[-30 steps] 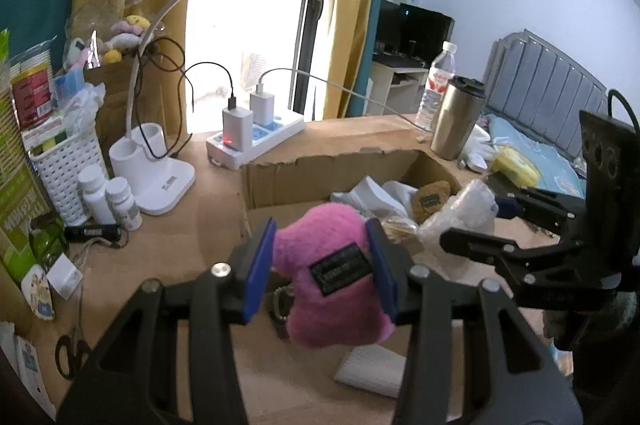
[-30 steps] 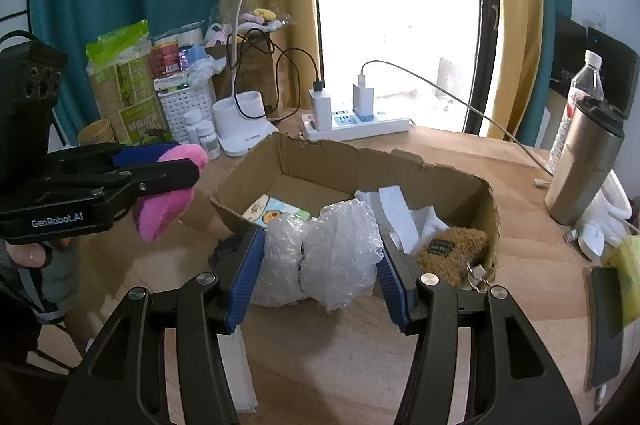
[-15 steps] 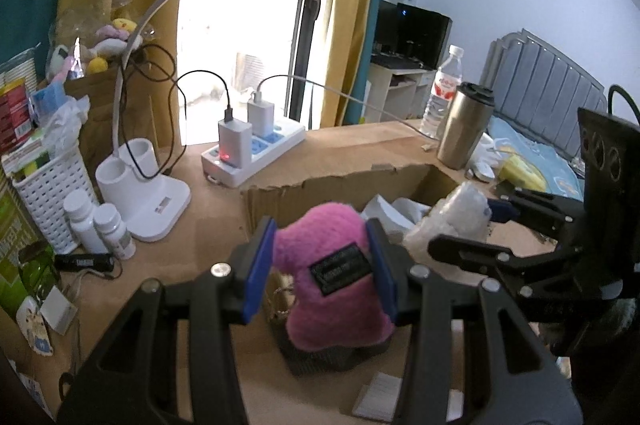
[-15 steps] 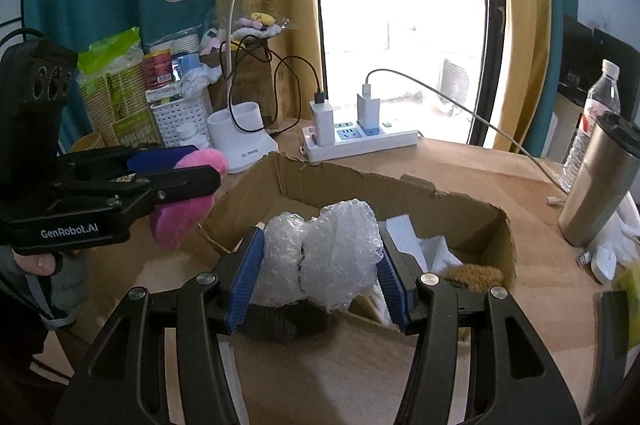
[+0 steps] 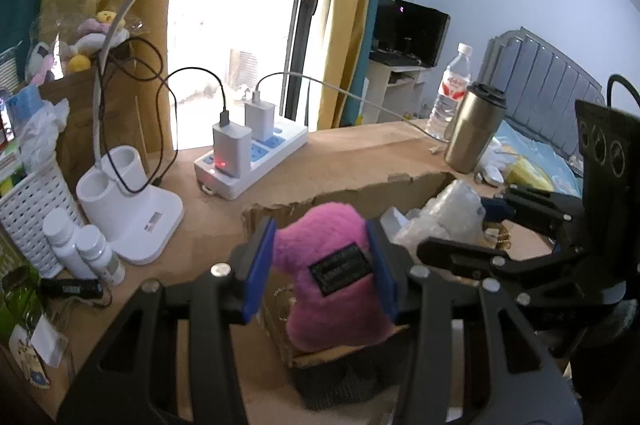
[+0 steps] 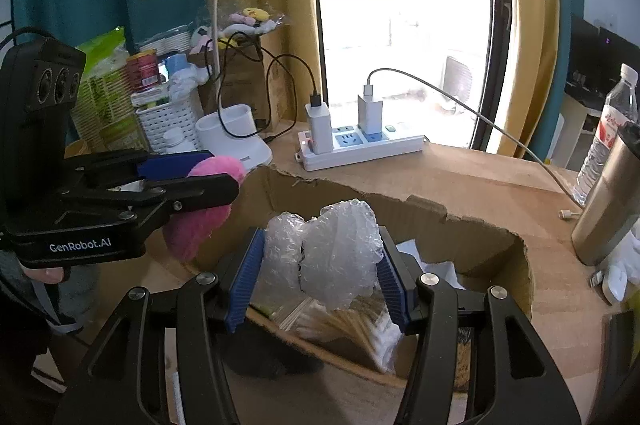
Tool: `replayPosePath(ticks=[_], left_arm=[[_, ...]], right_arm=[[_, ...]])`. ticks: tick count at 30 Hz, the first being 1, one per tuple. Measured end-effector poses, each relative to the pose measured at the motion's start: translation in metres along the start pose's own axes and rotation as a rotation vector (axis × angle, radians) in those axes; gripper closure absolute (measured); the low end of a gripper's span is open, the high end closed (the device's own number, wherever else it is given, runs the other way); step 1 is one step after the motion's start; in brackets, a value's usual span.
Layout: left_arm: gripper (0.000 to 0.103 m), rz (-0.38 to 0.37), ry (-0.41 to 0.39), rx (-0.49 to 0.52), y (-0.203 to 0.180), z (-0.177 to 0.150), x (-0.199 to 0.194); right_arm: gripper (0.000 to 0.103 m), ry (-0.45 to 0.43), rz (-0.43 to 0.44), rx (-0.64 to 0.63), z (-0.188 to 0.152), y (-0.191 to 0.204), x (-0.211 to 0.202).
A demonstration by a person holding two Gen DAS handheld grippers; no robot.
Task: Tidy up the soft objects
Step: 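Carry the pink plush with the left tool while the right tool carries the bubble wrap into the box, then open both tools to release the plush and bubble wrap in the box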
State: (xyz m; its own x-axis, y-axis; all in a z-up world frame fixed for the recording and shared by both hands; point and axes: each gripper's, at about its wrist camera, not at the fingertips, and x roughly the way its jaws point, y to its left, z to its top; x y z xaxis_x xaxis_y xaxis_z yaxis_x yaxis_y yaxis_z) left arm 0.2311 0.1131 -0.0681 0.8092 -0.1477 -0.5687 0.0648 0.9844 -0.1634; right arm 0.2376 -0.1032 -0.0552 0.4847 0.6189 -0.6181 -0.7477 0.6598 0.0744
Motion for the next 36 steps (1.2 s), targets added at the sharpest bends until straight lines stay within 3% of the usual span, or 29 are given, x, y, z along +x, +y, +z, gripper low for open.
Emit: replayPosePath(ticks=[16,30,34,36], left_arm=[[0.056,-0.016,0.031,-0.027,0.013,0.006,0.042],[0.048,-0.004,0.051,-0.097,0.034,0.008,0.06],[0.034,-0.001,0.035,-0.105,0.037,0.008,0.052],[0.034,0.001,0.02,-0.113,0.038,0.007,0.046]], right_arm=[[0.045,0.014,-0.01,0.034,0.008,-0.018,0.019],[0.045,0.05,-0.009,0.071,0.01,-0.022,0.04],[0.045,0.057,-0.003,0.062,0.011,-0.018,0.045],[0.045,0.061,-0.001,0.056,0.011,-0.015,0.046]])
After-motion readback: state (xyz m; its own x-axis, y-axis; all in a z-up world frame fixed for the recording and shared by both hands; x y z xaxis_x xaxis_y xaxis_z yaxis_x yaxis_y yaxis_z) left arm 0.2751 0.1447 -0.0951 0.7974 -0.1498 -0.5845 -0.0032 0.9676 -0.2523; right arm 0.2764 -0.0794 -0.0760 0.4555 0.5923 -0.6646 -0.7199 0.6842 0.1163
